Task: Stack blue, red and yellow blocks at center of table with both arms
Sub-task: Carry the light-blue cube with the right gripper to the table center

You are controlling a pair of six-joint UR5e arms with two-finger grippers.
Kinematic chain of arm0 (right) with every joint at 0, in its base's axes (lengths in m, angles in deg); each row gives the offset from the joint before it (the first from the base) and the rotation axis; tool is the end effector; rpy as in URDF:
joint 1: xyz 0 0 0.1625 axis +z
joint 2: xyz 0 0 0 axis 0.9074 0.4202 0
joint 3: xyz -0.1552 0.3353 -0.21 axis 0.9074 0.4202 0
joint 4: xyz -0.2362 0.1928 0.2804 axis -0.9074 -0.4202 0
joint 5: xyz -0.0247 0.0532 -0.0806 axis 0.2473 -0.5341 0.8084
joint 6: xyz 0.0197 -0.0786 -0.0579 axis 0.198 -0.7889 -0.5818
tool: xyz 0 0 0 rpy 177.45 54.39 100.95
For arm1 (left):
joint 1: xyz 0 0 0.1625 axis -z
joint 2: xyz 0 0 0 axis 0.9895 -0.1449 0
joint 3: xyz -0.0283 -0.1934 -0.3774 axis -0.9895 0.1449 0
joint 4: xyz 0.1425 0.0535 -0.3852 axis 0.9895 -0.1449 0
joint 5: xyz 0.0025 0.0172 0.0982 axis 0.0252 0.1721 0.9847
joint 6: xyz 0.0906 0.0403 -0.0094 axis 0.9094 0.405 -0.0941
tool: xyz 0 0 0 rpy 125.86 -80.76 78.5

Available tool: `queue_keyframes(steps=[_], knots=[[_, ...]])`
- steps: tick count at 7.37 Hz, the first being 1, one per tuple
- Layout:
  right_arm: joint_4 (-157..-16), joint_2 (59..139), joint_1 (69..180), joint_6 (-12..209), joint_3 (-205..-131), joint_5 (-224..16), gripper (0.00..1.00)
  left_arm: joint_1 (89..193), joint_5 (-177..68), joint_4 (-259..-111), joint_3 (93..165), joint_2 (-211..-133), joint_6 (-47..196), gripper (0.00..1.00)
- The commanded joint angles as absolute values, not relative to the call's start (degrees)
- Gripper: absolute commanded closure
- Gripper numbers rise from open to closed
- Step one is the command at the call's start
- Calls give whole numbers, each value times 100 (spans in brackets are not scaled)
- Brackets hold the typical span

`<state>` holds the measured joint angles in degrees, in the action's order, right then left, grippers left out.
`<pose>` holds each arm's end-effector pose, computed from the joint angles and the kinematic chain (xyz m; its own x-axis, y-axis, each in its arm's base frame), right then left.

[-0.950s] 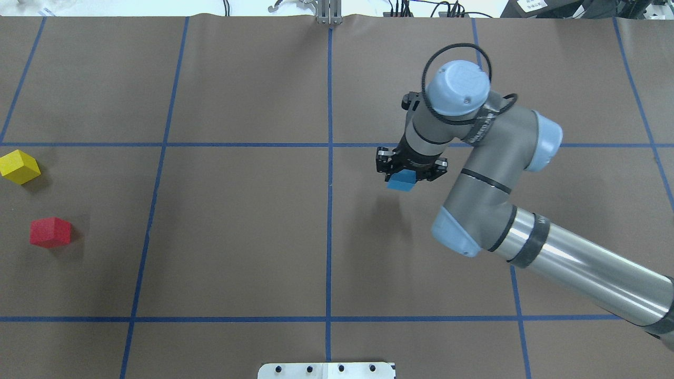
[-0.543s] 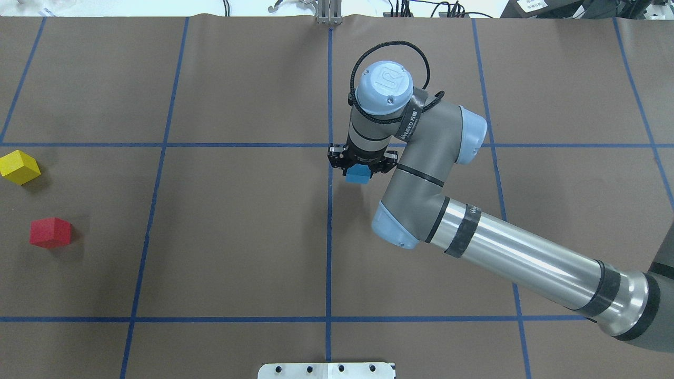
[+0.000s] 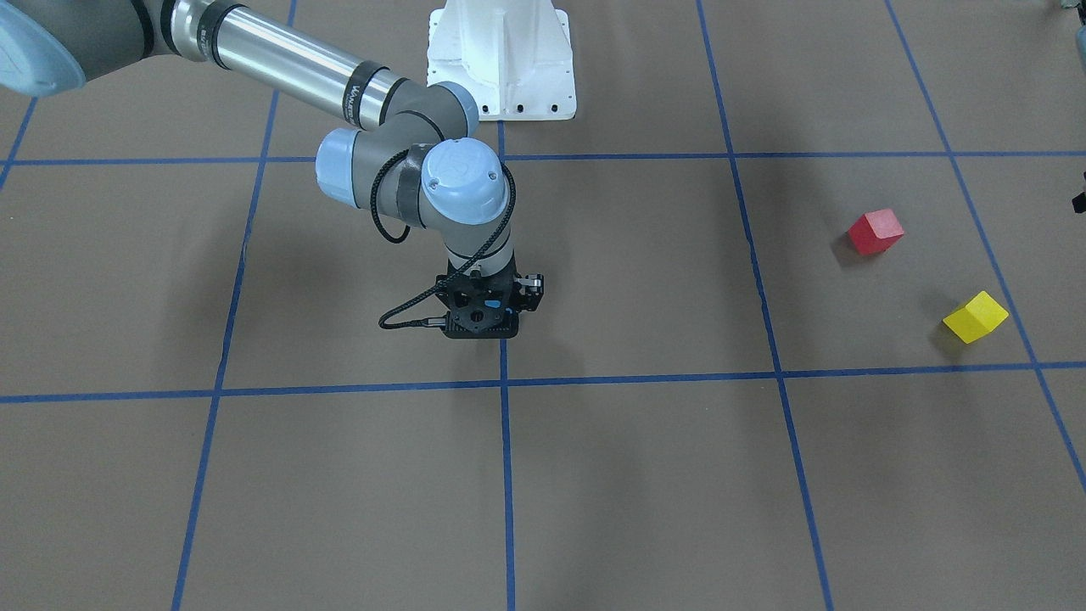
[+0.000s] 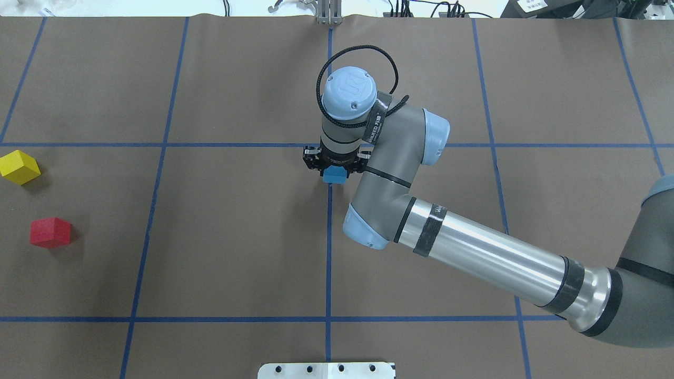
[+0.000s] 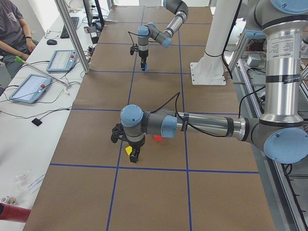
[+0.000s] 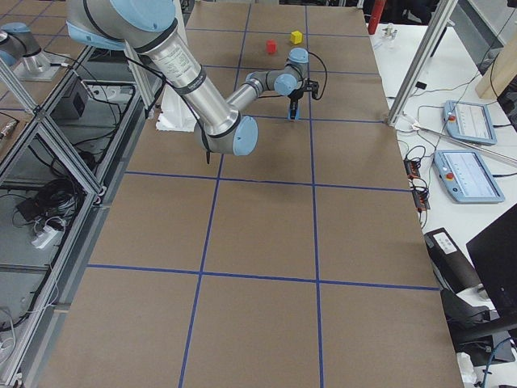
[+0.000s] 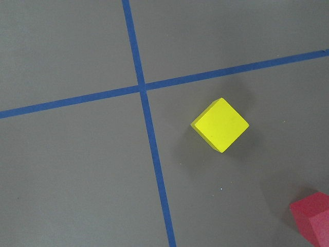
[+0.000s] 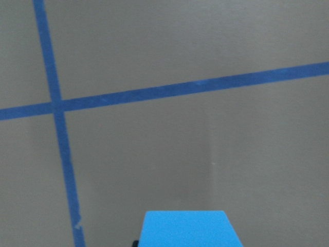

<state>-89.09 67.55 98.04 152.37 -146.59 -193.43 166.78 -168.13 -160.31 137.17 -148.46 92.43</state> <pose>-0.6184 -0.5139 0.2053 0.6649 0.0619 0.7444 -0.0651 0.9976 -0.0248 -0.0223 -0.4700 0.6126 0.6872 0.1915 -0.7008 -0.1254 0.9814 0.1452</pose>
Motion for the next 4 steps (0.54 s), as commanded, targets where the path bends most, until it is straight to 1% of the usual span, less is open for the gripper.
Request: queue_keyframes(steps=[1, 3, 4], knots=[[-8904, 6732, 9715, 15244, -14575, -19246, 100, 16684, -16774, -16031, 13724, -14849, 9249, 0], [-8904, 6732, 9697, 15244, -14548, -19245, 99, 16684, -16774, -16031, 13715, -14849, 9249, 0], [-8904, 6741, 9688, 15236, -14531, -19237, 87, 16684, -16774, -16031, 13715, -14849, 9249, 0]])
